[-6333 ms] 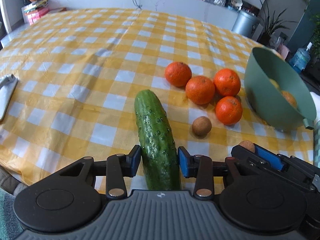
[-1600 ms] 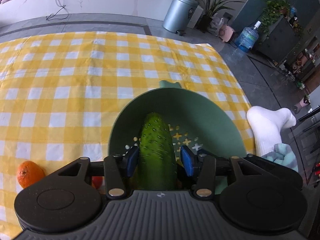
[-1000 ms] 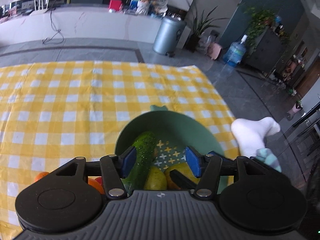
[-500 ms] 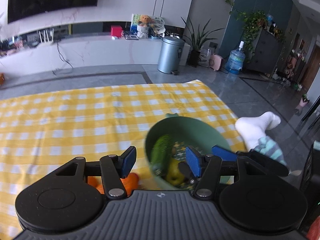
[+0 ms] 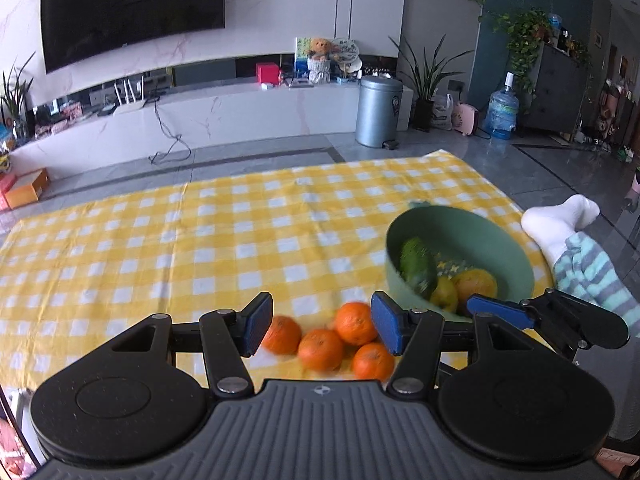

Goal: Organize fruits
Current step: 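Withdraw both grippers from the colander toward the oranges on the cloth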

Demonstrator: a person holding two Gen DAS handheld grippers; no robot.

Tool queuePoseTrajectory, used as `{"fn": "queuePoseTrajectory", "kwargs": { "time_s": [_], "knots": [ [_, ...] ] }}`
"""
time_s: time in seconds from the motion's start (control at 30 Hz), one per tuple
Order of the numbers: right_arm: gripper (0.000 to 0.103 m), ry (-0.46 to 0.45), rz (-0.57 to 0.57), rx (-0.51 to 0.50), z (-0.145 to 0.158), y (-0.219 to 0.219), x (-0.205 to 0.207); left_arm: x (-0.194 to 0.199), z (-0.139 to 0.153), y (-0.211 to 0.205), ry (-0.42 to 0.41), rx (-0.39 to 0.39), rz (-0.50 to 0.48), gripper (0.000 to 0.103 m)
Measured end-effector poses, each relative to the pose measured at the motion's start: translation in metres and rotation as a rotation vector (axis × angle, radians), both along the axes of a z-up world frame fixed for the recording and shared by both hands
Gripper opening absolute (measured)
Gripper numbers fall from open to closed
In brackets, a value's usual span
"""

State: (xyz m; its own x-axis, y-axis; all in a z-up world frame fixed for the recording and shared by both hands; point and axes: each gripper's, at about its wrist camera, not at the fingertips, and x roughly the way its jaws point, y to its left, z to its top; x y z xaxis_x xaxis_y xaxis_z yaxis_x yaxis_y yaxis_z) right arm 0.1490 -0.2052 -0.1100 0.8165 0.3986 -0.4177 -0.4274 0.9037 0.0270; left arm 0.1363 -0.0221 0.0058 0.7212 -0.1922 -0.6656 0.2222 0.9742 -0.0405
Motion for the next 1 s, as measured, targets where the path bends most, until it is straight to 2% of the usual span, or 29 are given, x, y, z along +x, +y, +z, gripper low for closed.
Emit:
{"fn": "queuePoseTrajectory", "kwargs": {
  "time_s": [0.07, 0.23, 0.4, 0.7, 1.0],
  "knots": [
    [0.066, 0.029, 0.018, -0.008, -0.006, 0.005, 0.000, -0.003, -0.008, 0.005, 0.013, 0.001, -0.006, 0.067],
    [0.054, 0.114, 0.032, -0.038, -0.022, 0.018, 0.007, -0.004, -0.036, 0.006, 0.046, 0.001, -0.029, 0.063],
    [0.047, 0.175, 0.022, -0.074, -0.040, 0.027, 0.017, 0.002, -0.060, 0.004, 0.062, -0.009, -0.045, 0.060],
    [0.046, 0.232, 0.004, -0.106, -0.061, 0.035, 0.040, 0.022, -0.095, 0.008, 0.121, -0.059, 0.000, 0.058],
    [0.046, 0.275, 0.003, -0.092, -0.068, 0.037, 0.053, 0.035, -0.113, 0.013, 0.147, -0.098, 0.015, 0.058]
  ]
}}
